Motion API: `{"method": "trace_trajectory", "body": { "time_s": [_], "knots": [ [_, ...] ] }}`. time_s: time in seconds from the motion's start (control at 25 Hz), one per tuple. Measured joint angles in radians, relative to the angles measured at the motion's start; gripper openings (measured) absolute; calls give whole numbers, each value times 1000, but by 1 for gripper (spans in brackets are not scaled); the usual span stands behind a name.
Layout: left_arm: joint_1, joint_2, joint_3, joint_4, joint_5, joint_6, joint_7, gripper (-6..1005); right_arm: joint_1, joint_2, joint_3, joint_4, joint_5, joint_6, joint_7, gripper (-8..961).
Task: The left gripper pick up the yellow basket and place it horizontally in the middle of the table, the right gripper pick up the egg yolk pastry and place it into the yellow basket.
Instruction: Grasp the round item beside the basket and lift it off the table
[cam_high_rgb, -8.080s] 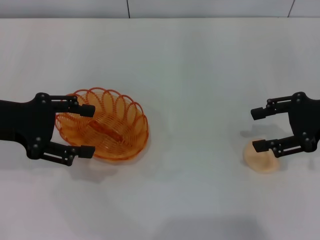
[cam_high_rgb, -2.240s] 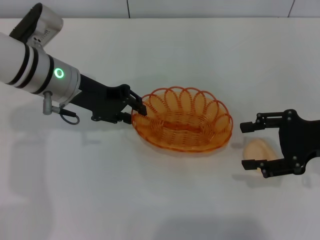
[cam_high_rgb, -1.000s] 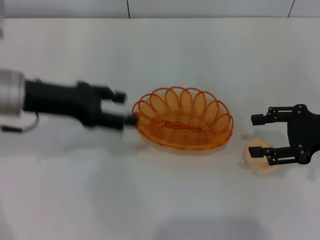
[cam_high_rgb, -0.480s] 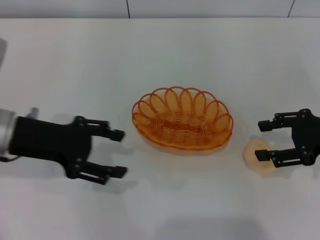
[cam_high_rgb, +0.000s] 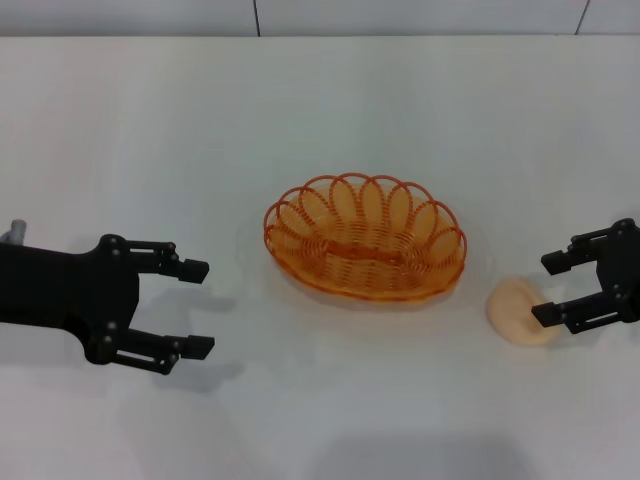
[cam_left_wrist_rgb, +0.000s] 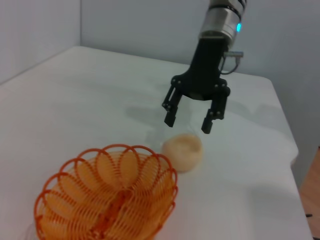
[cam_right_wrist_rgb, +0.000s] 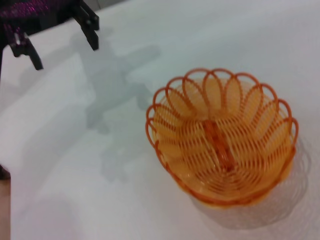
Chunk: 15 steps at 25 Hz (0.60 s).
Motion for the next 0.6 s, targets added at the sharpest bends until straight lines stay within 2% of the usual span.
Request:
{"method": "trace_trajectory", "body": {
  "time_s": [0.28,0.6],
  "knots": [
    [7,-8,3,-1,9,0,8,815,30,4,-56,10,-79,32,92,680],
    [7,-14,8,-1,11,-2,1,816,27,5,-68,24,-77,71,159,660]
  ]
}}
